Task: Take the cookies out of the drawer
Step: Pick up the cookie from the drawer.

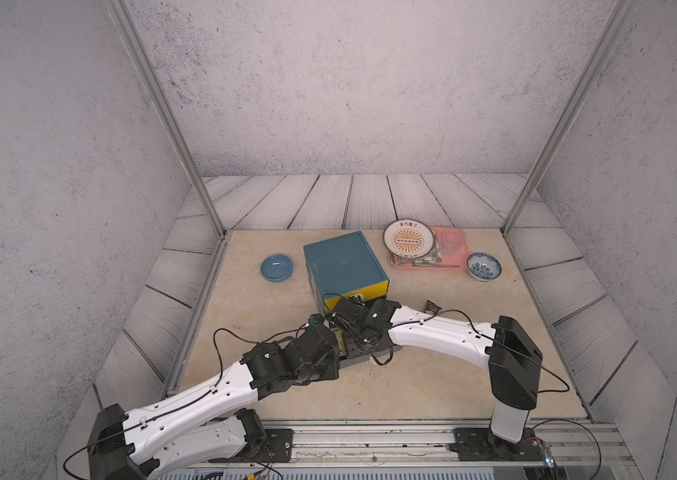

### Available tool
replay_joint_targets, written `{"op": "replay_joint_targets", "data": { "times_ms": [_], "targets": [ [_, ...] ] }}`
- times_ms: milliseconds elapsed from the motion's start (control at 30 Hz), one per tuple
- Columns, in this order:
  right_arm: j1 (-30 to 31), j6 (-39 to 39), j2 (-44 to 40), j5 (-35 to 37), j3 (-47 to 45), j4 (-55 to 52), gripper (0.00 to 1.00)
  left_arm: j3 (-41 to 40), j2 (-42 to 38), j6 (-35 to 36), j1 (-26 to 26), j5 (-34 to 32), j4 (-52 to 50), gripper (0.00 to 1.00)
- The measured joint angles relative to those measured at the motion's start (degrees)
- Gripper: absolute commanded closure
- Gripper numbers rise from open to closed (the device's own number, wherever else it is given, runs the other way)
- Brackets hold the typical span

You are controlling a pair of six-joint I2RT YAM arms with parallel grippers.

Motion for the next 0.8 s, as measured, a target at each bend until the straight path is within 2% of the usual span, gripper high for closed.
{"op": "replay_joint_targets", "data": {
  "times_ms": [133,467,800],
  "targets": [
    [-0.37,0.37,0.42,-0.17,-0.33,2.08,0.48,0.0,0.28,-0.02,-0.11,1.18,0.72,0.93],
    [-1.33,0.09,1.25,0.11,-0.44,4.42,0.6,-0.52,0.26,-0.15,-0.22,1.84,1.68,0.93],
    [-1.81,-0.61,0.85,0.09,0.28,2.84,0.66,-0.52,-3.58,-0.66,-0.17,-1.2,0.85,0.92]
  ]
}}
